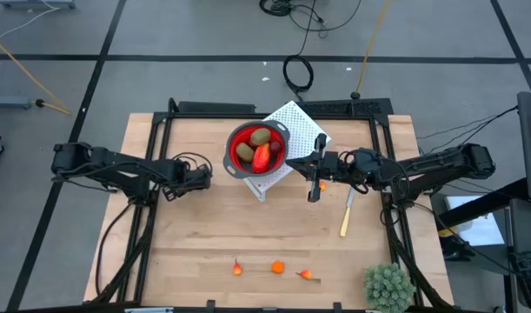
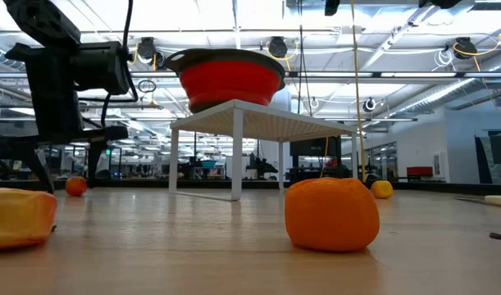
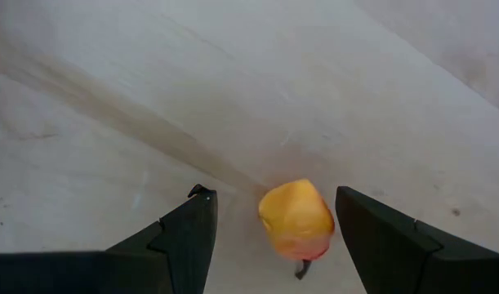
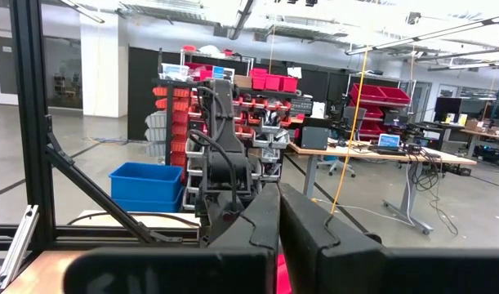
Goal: Pick & Place Fruit
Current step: Put the top left peach into the red strainer bowl on the shelf
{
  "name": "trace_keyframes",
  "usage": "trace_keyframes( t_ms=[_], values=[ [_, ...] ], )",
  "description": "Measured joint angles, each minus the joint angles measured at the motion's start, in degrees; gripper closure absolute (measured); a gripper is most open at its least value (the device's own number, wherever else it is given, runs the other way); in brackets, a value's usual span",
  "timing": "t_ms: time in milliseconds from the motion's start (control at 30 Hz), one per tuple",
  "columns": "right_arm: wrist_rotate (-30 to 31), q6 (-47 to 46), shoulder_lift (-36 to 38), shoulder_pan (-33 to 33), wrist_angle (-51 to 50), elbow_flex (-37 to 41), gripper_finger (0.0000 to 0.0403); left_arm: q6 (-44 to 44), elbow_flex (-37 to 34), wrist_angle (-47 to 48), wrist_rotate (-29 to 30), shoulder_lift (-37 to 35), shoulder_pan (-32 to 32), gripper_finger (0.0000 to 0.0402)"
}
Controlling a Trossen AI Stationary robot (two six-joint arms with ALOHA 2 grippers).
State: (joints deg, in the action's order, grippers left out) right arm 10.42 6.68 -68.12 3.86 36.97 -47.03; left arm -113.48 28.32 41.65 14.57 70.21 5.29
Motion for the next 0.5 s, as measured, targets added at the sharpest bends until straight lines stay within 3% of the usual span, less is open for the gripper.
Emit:
trace_keyframes(
  t_ms=[500],
  values=[
    [0.01, 0.02, 0.0, 0.0, 0.02, 0.0, 0.0403, 4.29, 0.0, -0.25, -1.68, 0.01, 1.99, 0.0156]
  ],
)
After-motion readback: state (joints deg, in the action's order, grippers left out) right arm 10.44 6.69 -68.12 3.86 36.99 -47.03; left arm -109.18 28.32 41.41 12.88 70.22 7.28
